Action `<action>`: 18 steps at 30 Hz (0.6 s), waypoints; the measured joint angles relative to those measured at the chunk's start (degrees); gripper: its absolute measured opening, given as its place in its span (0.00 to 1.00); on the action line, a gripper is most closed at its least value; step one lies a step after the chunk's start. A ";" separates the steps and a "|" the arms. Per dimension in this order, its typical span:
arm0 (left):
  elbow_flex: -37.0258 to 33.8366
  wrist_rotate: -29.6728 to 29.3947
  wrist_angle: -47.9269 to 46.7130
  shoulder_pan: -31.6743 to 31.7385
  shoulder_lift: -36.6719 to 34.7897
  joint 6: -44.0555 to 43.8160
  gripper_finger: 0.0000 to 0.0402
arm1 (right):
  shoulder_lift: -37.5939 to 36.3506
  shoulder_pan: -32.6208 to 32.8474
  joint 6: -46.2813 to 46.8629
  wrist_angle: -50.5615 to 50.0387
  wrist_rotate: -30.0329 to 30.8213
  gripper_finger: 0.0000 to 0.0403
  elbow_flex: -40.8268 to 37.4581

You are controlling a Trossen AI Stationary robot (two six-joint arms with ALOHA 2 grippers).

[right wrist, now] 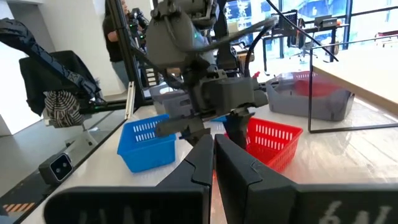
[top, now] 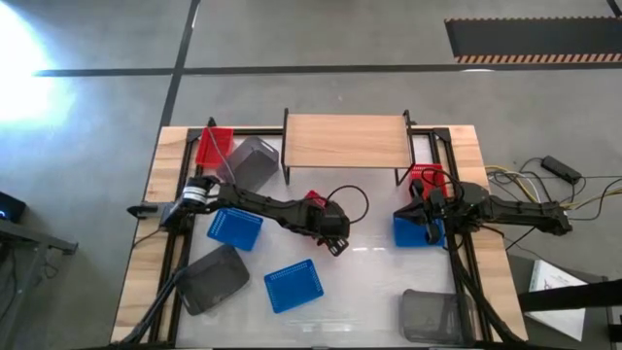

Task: Stack baskets on shelf by color
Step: Put the middle red bin on the shelf

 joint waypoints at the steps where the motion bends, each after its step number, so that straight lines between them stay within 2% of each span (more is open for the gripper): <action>1: -0.04 -0.60 0.31 0.00 0.00 -0.02 0.49 | 0.00 0.00 0.01 0.00 0.00 0.02 0.00; 6: -1.01 -0.37 0.28 -0.12 0.25 0.58 0.33 | 0.00 0.00 0.02 0.00 0.00 0.02 0.00; 14: -1.88 6.61 0.20 -2.09 -0.05 6.61 0.05 | 0.00 0.00 0.00 0.00 0.00 0.02 -0.02; 18: -1.01 11.65 -0.48 -4.89 -1.01 13.99 0.02 | 0.00 0.00 0.01 0.00 0.00 0.02 0.00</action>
